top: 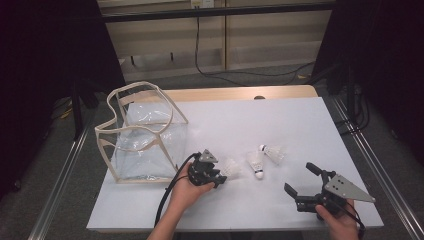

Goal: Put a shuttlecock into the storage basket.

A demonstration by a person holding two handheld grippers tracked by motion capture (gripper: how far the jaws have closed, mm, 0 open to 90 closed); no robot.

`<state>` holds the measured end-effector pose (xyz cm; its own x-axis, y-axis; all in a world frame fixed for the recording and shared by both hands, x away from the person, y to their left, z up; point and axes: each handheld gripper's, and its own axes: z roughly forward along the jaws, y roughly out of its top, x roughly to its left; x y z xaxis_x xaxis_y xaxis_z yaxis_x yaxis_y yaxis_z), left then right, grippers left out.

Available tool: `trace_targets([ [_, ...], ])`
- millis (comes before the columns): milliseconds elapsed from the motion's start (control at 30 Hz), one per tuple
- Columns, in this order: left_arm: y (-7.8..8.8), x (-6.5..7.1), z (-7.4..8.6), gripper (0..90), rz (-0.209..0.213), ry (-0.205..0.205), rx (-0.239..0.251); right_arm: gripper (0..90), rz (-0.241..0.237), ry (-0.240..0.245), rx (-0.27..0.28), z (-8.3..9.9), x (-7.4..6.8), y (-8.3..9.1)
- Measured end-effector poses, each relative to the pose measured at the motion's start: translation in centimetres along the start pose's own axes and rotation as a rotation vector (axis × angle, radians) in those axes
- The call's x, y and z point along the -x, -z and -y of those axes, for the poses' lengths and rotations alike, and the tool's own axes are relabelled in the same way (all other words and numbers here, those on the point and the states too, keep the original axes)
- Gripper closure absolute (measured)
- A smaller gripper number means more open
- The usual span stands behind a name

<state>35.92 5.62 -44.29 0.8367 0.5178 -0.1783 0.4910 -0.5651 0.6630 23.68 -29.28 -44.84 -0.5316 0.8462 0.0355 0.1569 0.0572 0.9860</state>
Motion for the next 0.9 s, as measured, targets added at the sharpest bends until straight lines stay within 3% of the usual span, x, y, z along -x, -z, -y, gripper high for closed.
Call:
trace_targets([
  [467, 0.8, 0.0, -1.0, 65.6, 0.068, 0.068, 0.000, 1.0, 0.000, -0.004, 0.001, 0.0, 0.0, 0.0],
  [900, 2.0, 0.3, -2.5, 65.6, 0.096, 0.065, -0.018, 1.1, -0.002, 0.000, -0.003, 0.1, 0.0, 0.0],
])
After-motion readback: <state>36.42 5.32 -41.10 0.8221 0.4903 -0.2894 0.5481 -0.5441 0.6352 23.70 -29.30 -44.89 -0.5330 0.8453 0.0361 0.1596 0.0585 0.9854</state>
